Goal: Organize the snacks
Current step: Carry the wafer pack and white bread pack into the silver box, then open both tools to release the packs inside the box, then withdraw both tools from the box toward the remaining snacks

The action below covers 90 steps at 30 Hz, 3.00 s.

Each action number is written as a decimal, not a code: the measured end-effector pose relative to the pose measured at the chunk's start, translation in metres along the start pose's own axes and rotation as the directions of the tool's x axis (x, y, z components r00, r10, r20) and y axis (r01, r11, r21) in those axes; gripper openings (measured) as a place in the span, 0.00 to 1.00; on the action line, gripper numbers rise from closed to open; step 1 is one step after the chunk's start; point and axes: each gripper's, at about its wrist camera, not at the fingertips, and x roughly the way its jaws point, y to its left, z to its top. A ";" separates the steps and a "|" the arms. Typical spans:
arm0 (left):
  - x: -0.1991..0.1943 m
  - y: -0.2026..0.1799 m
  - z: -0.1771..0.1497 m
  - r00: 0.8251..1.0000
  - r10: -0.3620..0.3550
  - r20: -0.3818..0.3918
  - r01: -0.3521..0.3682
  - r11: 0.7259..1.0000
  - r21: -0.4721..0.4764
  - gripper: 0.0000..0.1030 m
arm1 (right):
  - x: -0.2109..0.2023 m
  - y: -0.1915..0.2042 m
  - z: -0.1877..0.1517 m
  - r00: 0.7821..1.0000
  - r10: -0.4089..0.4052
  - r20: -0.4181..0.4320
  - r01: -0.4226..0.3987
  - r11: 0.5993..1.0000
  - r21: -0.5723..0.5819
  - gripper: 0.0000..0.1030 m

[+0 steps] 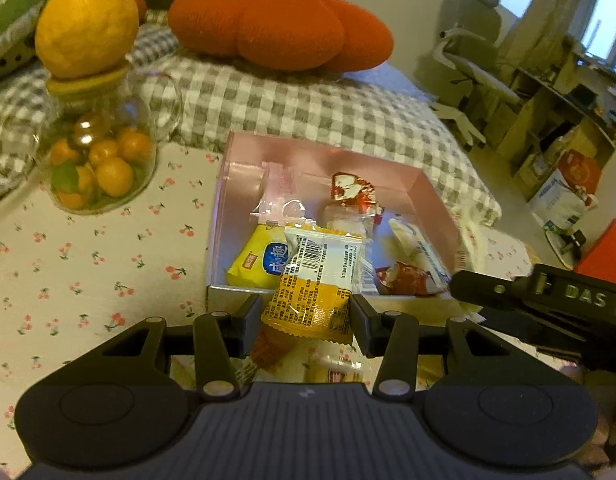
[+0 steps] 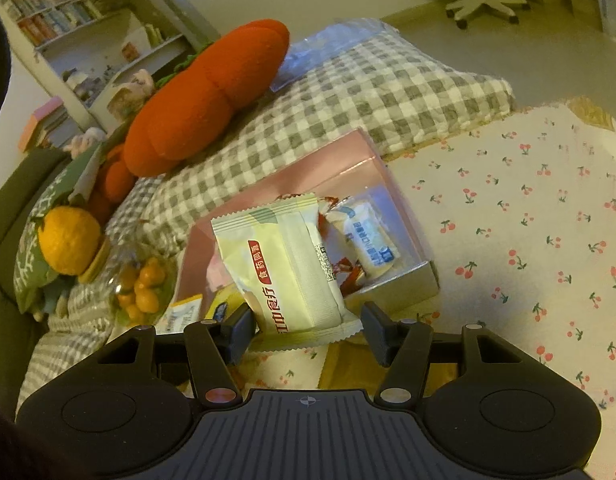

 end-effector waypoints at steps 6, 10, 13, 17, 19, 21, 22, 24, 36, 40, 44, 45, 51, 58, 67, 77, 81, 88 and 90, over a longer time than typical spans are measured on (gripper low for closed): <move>0.016 -0.003 0.014 0.999 0.031 -0.008 -0.031 0.999 0.029 0.42 | 0.017 -0.013 0.013 1.000 -0.005 -0.008 0.006 1.000 0.029 0.57; 0.021 -0.006 0.023 1.000 0.005 -0.014 -0.004 0.999 0.041 0.23 | 0.019 -0.011 0.021 1.000 0.016 0.003 -0.016 0.999 0.028 0.57; 0.032 -0.006 0.025 0.999 -0.008 -0.049 0.010 1.000 0.028 0.16 | 0.021 -0.004 0.025 1.000 -0.001 0.003 0.001 1.000 0.004 0.57; 0.044 -0.007 0.024 0.998 0.001 -0.060 0.001 1.000 0.030 0.16 | 0.030 -0.003 0.027 1.000 -0.002 -0.011 0.002 1.000 -0.005 0.57; 0.048 -0.007 0.023 0.998 0.009 -0.058 -0.006 0.999 0.040 0.16 | 0.035 -0.005 0.029 1.000 -0.007 -0.016 0.007 1.000 -0.004 0.57; 0.050 -0.008 0.023 0.998 0.019 -0.060 -0.016 0.998 0.060 0.16 | 0.038 -0.007 0.029 1.000 -0.014 -0.021 0.014 1.000 -0.003 0.57; 0.052 -0.008 0.023 0.998 0.022 -0.062 -0.017 0.998 0.066 0.16 | 0.040 -0.008 0.029 1.000 -0.016 -0.023 0.016 1.000 -0.002 0.57; 0.056 -0.008 0.023 0.998 0.024 -0.065 -0.019 0.997 0.072 0.16 | 0.043 -0.011 0.030 1.000 -0.017 -0.024 0.017 1.000 0.007 0.58; 0.060 -0.013 0.027 0.989 0.150 -0.006 -0.148 0.978 0.146 0.13 | 0.044 -0.019 0.033 1.000 -0.015 -0.028 0.016 0.999 0.051 0.64; 0.058 -0.009 0.028 0.994 0.109 -0.014 -0.106 0.985 0.135 0.22 | 0.041 -0.018 0.034 1.000 -0.010 -0.020 0.011 0.999 0.052 0.69; 0.053 -0.012 0.027 0.996 0.087 -0.013 -0.085 0.986 0.145 0.34 | 0.035 -0.016 0.033 1.000 -0.010 -0.017 0.011 0.999 0.048 0.70; 0.052 -0.013 0.027 0.996 0.085 -0.015 -0.082 0.985 0.150 0.38 | 0.034 -0.016 0.033 1.000 -0.009 -0.017 0.010 0.999 0.048 0.70; 0.045 -0.016 0.023 0.997 0.075 -0.027 -0.070 0.988 0.139 0.53 | 0.023 -0.011 0.029 1.000 -0.014 -0.020 0.015 0.999 0.040 0.76; 0.023 -0.019 0.023 0.997 0.067 -0.025 -0.062 0.985 0.161 0.72 | 0.007 -0.006 0.026 1.000 -0.019 -0.024 0.020 0.999 0.036 0.80; -0.002 -0.012 0.017 0.996 0.081 -0.025 -0.076 0.987 0.143 0.86 | -0.019 0.005 0.017 0.998 -0.047 -0.028 0.047 0.999 -0.018 0.82; -0.023 -0.001 0.000 0.992 0.120 -0.038 -0.116 0.988 0.099 0.94 | -0.038 0.016 -0.003 0.997 -0.068 -0.045 0.065 0.996 -0.059 0.83; -0.028 0.003 -0.008 0.988 0.139 -0.060 -0.135 0.988 0.073 0.95 | -0.039 0.018 -0.014 0.995 -0.085 -0.056 0.081 0.993 -0.081 0.83; -0.033 0.012 -0.024 0.985 0.157 -0.073 -0.156 0.988 0.013 0.95 | -0.035 0.015 -0.040 0.988 -0.107 -0.113 0.095 0.990 -0.106 0.83; -0.031 0.015 -0.027 0.985 0.144 -0.094 -0.147 0.989 -0.034 0.95 | -0.033 0.018 -0.045 0.984 -0.129 -0.123 0.113 0.985 -0.130 0.83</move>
